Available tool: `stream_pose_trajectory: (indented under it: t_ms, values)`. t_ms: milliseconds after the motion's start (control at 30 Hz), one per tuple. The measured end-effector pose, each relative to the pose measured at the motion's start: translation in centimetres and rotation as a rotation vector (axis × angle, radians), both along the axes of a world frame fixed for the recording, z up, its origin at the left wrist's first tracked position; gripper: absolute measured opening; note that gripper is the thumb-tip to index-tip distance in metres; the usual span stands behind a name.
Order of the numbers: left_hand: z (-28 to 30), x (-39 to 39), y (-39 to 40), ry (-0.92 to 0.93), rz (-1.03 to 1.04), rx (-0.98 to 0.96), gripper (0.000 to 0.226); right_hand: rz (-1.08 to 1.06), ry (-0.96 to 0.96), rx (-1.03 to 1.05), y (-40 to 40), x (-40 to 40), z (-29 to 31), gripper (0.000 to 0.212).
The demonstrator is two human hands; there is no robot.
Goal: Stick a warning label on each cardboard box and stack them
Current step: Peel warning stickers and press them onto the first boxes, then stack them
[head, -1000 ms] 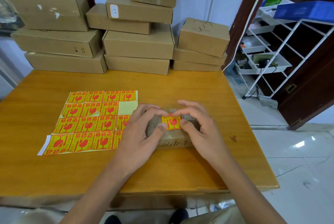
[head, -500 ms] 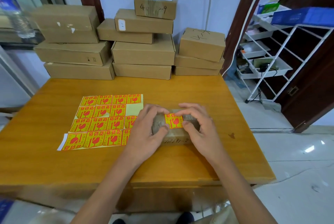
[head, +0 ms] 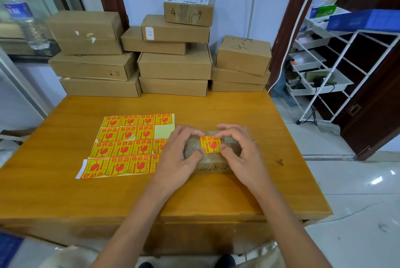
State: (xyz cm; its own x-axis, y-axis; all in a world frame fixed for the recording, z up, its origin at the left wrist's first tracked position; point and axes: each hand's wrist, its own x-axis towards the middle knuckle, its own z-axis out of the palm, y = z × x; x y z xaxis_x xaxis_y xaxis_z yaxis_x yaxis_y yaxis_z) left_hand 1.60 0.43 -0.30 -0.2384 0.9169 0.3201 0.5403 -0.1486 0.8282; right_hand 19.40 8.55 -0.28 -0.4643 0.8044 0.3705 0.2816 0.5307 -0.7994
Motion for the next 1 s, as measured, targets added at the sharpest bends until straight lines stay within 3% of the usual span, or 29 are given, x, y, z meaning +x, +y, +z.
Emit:
stream_pose_trajectory:
  t_ms: [533,1000]
  values:
    - [-0.09,0.03,0.03,-0.034,-0.008,0.022,0.026,0.020,0.032,0.025,0.26,-0.05,-0.44,0.020]
    - [-0.39,0.16,0.31,0.061,0.012,-0.002,0.025,0.000,-0.013,0.015,0.02,-0.29,-0.34,0.019]
